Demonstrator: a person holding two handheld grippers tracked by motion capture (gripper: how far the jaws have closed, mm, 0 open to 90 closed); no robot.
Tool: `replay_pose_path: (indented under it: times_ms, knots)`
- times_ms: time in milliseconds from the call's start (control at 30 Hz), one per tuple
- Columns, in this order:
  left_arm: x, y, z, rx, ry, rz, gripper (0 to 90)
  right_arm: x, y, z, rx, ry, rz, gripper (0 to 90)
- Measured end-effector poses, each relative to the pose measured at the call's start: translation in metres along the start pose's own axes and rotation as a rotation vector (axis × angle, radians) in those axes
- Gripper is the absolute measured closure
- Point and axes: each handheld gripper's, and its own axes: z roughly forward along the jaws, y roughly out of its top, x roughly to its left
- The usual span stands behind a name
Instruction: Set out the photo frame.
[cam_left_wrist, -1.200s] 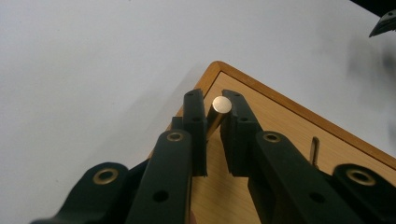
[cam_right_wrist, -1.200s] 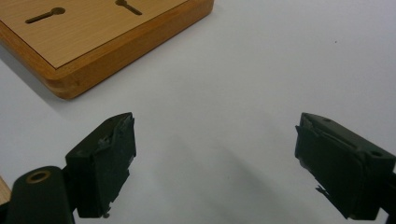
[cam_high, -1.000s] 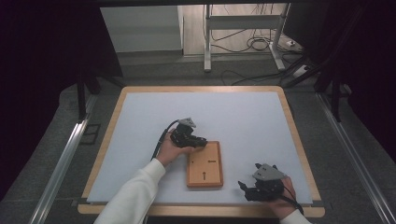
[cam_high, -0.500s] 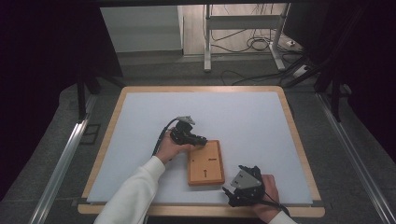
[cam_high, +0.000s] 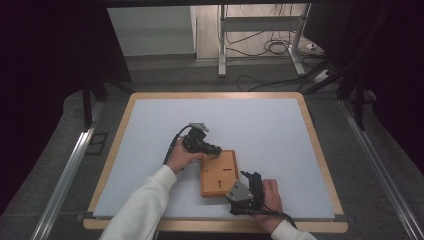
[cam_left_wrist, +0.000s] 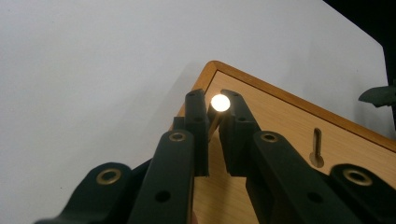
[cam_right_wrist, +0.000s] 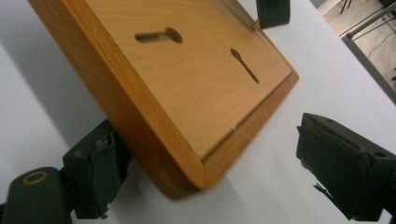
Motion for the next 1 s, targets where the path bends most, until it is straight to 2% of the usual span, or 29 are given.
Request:
replay_pose_path:
  times_ms: [100,133,233,300,400,467,567,633,800,1000]
  knots:
    - [-0.005,0.001,0.001,0.009,0.04,0.018,83.6,0.004,0.005,0.003,-0.014,-0.014,-0.039,15.3]
    - [-0.006,0.002,0.001,0.006,0.044,0.016,83.8,0.006,0.008,0.004,-0.015,-0.026,-0.067,16.1]
    - [-0.008,0.002,0.0,0.005,0.064,0.026,83.9,0.01,0.013,0.004,-0.044,-0.055,-0.112,22.2]
    - [-0.01,0.003,0.0,0.006,0.085,0.032,84.1,0.008,0.018,0.002,-0.068,-0.06,-0.12,26.2]
    - [-0.01,0.002,0.0,0.004,0.093,0.032,83.9,0.006,0.024,0.001,-0.087,-0.059,-0.124,31.1]
    - [-0.01,0.002,0.0,0.006,0.099,0.037,83.3,0.005,0.027,0.001,-0.084,-0.052,-0.128,35.6]
    - [-0.013,0.002,0.0,0.016,0.107,0.056,81.9,0.001,0.029,0.005,-0.067,-0.085,-0.115,41.7]
    - [-0.015,0.002,0.0,0.014,0.127,0.062,80.4,-0.003,0.03,0.005,-0.08,-0.057,-0.089,44.4]
    - [-0.012,0.001,0.0,0.004,0.113,0.048,79.9,-0.007,0.034,0.002,-0.09,-0.048,-0.11,49.1]
    - [-0.012,0.001,0.001,0.005,0.12,0.051,78.0,-0.014,0.038,0.0,-0.105,-0.03,-0.119,53.5]
